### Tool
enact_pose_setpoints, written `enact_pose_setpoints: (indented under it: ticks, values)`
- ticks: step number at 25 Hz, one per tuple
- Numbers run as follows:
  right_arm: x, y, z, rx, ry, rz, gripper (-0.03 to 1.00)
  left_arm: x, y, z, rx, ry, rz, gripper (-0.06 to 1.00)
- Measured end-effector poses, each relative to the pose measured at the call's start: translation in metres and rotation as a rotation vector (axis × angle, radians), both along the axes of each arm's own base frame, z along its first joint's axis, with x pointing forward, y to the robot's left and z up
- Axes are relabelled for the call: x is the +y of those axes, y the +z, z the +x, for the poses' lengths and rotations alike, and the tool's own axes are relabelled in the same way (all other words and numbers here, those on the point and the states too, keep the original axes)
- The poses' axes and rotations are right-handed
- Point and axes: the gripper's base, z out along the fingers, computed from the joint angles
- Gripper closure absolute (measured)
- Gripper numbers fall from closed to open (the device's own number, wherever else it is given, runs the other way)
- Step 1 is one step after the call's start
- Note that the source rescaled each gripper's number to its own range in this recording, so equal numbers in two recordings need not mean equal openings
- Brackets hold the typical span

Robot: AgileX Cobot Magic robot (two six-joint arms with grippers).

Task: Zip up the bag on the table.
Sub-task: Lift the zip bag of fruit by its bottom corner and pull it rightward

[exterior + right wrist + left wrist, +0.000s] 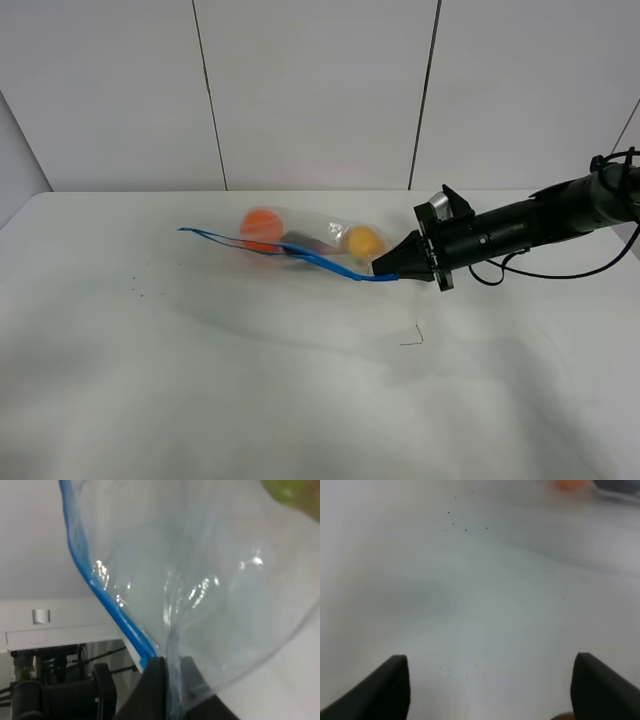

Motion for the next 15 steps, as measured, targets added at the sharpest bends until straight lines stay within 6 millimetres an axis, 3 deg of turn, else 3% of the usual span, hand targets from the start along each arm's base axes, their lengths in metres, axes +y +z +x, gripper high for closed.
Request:
enact_pose_setpoints:
  ticks: [9,15]
  values:
    - [0.0,0.015,-0.001,-0.024,-0.007,0.003,0.97,0.0,0.0,0.0,0.0,0.0,0.0,-0.02]
    - [0.0,0.015,-0.001,-0.024,-0.006,0.002,0.97,0.0,0.0,0.0,0.0,0.0,0.0,-0.02]
